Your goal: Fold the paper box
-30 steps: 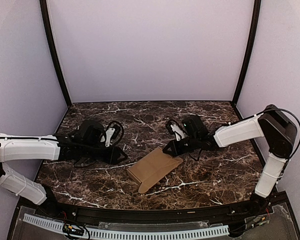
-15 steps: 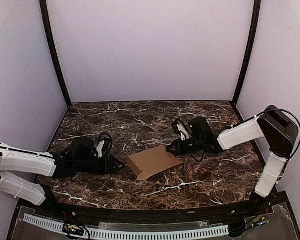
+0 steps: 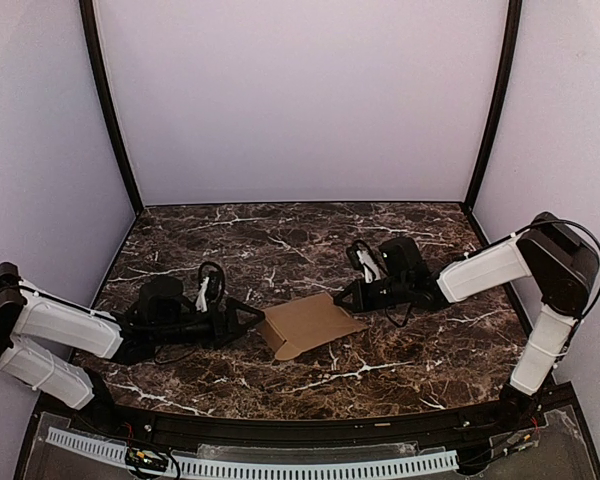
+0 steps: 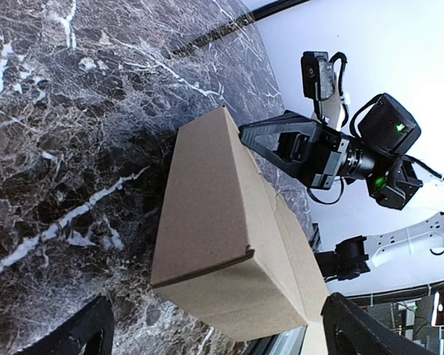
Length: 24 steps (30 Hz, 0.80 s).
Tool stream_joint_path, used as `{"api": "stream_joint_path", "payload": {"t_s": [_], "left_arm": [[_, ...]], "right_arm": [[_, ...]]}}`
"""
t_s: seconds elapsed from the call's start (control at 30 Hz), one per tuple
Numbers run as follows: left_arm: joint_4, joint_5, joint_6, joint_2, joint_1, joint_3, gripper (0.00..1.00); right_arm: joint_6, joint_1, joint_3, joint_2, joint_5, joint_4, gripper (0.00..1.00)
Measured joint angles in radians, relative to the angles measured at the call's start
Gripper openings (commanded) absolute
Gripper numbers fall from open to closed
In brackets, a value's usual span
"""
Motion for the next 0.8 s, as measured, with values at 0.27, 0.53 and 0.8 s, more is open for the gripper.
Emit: {"api": "stream_joint_path", "payload": {"t_s": [0.27, 0.53, 0.8], "left_arm": [[0.178, 0.030, -0.142, 0.107, 0.000, -0.037, 0.99], [0.361, 0.057, -0.303, 0.258, -0.011, -0.037, 0.99], [0.579, 0.074, -0.451, 0.425, -0.051, -0.033, 0.99]], "right_arm": [[0.012, 0.018, 0.000, -0.005, 0.029, 0.000, 0.00], [0.037, 0.039, 0.000, -0.008, 0.064, 0.005, 0.00], [0.061, 0.063, 0.000, -0.008, 0.096, 0.016, 0.00]]}}
